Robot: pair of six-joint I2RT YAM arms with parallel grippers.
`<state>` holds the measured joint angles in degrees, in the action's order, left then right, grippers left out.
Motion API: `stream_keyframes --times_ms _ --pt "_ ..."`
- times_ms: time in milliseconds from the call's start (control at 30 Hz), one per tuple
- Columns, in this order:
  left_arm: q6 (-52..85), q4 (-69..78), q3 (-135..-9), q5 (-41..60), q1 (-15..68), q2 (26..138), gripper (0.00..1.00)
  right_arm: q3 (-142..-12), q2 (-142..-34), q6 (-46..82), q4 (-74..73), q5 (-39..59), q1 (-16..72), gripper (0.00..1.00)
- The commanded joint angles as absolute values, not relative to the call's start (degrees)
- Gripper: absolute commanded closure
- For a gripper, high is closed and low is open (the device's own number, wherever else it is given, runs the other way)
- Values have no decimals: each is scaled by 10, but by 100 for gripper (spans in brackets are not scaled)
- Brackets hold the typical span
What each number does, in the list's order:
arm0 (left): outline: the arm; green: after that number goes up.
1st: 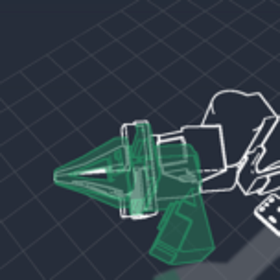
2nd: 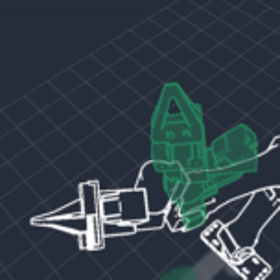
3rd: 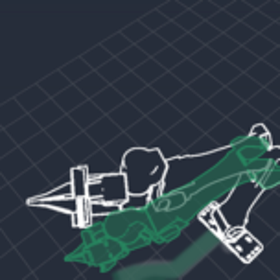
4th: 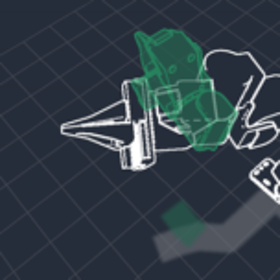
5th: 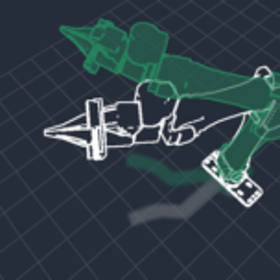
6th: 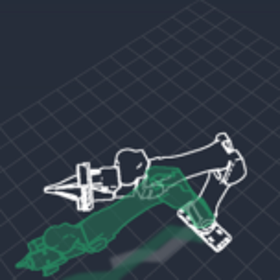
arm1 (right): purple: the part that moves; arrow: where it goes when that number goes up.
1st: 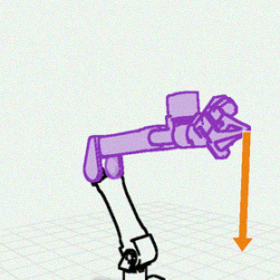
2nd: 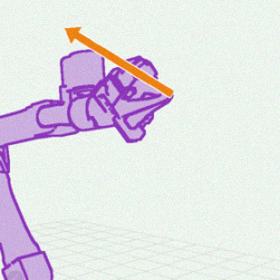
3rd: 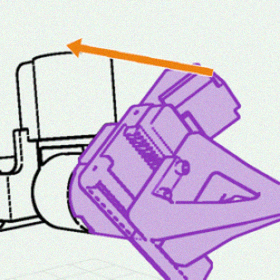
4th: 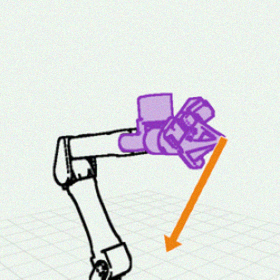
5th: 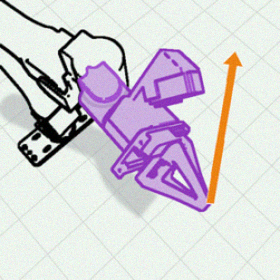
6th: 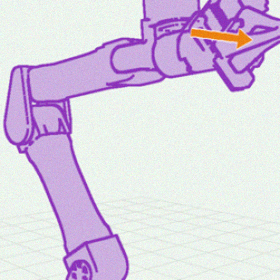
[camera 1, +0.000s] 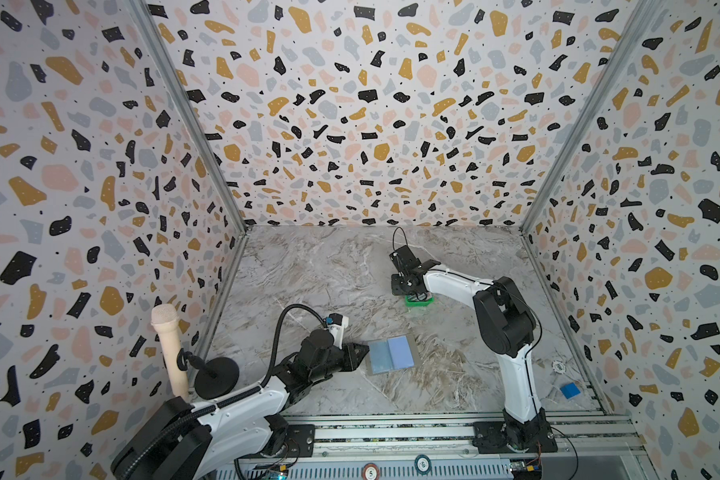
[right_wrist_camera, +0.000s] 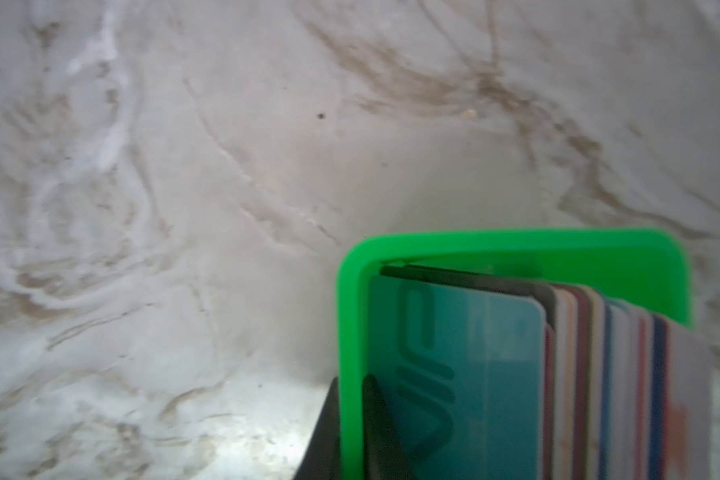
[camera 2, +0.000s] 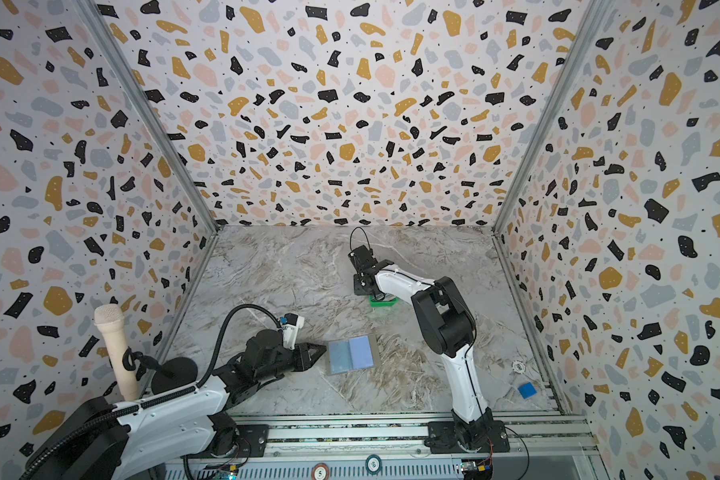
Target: Put the credit cards into the card holder
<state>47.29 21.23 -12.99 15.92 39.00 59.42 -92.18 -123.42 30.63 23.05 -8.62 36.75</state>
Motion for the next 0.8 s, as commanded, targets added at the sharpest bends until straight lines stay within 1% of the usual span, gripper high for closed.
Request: stream_keyframes --times_ms 0,100,267,300,333,400,433,467,500,533,633,767 --pt "471 217 -147 160 388 593 75 -954 -1243 308 236 -81 378 67" --pt "474 215 -150 161 388 588 75 -961 -1218 282 240 -88 383 54" --pt "470 198 -161 154 387 574 73 -929 -1132 245 241 -114 390 41" --pt "468 195 -163 150 388 571 72 -916 -1114 240 241 -122 389 35" --pt "466 190 -165 146 388 570 72 -902 -1100 235 242 -127 386 31" --pt "463 187 -167 142 387 567 71 -876 -1076 228 244 -130 373 29" --pt "462 186 -167 140 388 568 70 -869 -1070 223 244 -128 365 26" --pt "462 186 -168 141 388 568 70 -863 -1069 218 249 -124 353 17" --pt "462 187 -168 142 388 569 70 -862 -1069 214 254 -120 343 6" --pt "461 187 -169 143 388 571 70 -862 -1074 206 258 -111 330 1" --pt "459 185 -169 143 388 574 70 -879 -1102 177 278 -73 304 1" --pt "462 192 -159 141 388 576 69 -898 -1138 155 295 -62 296 0"
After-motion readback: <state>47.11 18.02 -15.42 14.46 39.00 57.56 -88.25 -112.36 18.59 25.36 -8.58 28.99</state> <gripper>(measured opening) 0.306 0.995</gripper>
